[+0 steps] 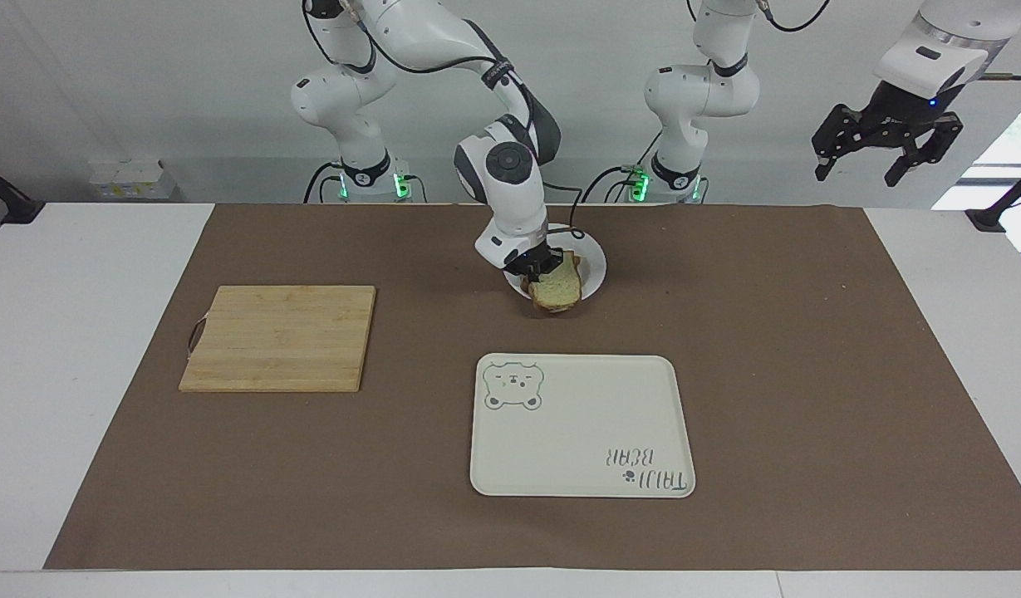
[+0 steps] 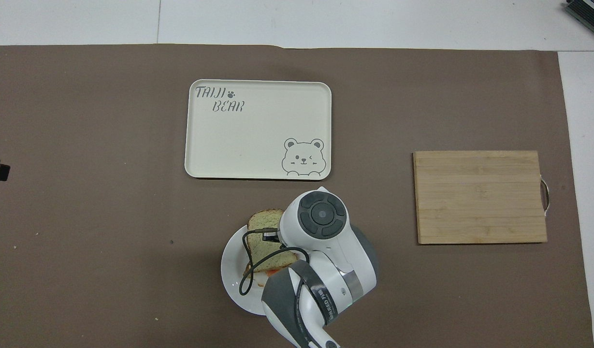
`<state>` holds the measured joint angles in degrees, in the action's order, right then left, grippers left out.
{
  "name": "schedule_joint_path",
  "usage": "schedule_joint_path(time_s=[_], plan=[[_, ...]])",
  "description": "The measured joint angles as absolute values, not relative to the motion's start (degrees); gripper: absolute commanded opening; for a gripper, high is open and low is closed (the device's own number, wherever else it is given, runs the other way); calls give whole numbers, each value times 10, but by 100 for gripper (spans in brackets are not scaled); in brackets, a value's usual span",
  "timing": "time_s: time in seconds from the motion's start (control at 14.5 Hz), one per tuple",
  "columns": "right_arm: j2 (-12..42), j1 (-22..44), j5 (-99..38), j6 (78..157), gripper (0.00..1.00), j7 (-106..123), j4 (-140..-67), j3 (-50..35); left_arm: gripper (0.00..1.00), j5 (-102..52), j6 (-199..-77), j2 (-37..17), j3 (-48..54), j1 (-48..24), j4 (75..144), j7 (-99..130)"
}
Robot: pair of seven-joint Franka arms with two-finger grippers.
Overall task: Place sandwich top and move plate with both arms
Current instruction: 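Lower the bread slice onto the egg and open the right gripper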
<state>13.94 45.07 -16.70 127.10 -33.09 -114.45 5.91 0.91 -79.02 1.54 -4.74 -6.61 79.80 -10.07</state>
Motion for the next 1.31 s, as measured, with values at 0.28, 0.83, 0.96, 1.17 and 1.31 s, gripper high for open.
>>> schedule_joint_path(time_s=[0.28, 0.83, 0.96, 1.17, 1.31], plan=[[139, 451, -167, 1272, 100, -340, -1141, 60, 100, 9, -790, 15, -47, -66, 798, -101], [83, 371, -131, 1202, 100, -332, -1109, 69, 100, 9, -790, 15, -47, -66, 798, -101], [68, 350, -104, 1157, 100, -315, -1099, 69, 100, 9, -790, 15, -47, -66, 798, -101], [53, 321, -59, 1115, 100, -287, -1092, 70, 100, 9, -790, 15, -47, -66, 798, -101], [44, 300, -46, 1102, 100, -268, -1091, 71, 100, 9, -790, 15, -47, -66, 798, -101]])
